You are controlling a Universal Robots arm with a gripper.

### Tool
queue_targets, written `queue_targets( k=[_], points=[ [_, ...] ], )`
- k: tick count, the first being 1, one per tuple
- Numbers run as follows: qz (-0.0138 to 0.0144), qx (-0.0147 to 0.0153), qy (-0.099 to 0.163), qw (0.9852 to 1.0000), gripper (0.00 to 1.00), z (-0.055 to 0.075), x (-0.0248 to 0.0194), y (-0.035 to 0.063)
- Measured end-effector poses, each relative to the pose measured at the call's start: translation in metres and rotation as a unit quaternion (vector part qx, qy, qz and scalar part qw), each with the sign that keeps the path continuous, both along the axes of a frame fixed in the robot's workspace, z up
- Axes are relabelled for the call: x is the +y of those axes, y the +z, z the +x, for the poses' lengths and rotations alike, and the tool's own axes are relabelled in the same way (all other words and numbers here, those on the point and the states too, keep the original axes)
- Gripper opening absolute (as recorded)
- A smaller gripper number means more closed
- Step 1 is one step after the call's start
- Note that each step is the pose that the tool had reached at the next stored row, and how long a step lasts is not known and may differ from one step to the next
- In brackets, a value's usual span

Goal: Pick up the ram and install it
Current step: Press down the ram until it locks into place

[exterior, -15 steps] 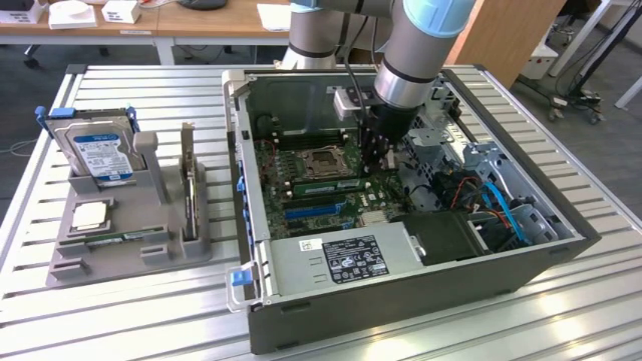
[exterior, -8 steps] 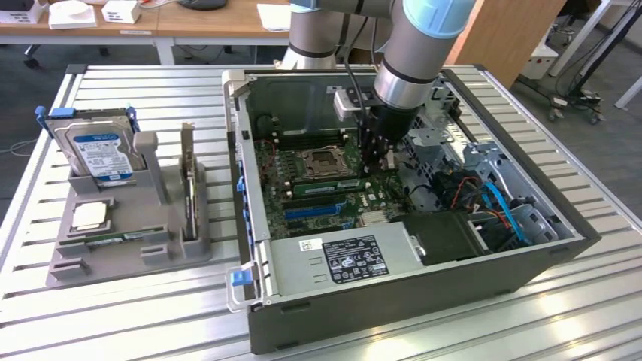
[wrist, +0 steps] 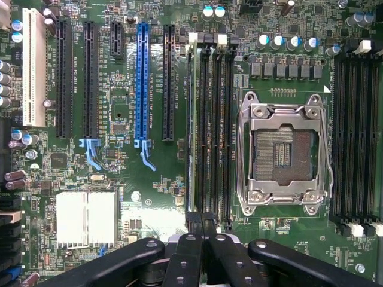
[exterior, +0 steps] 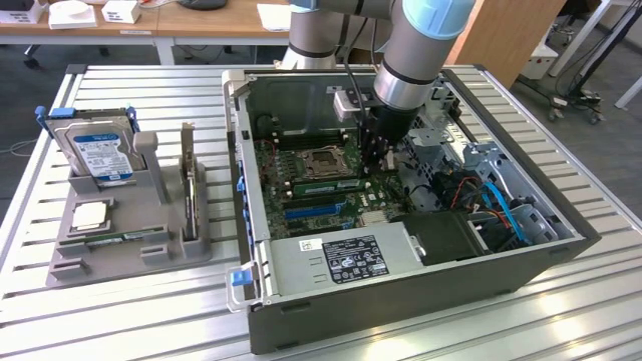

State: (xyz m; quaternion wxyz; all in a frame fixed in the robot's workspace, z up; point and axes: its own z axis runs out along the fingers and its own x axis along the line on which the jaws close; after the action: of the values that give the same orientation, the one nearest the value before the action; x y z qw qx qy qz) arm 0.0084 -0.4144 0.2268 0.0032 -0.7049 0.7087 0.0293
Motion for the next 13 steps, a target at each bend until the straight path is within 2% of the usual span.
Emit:
queue_targets(
  k=[13],
  points=[
    [0.0000, 0.0000, 0.000, 1.0000, 0.10, 0.0000, 0.0000, -0.0017]
  ],
)
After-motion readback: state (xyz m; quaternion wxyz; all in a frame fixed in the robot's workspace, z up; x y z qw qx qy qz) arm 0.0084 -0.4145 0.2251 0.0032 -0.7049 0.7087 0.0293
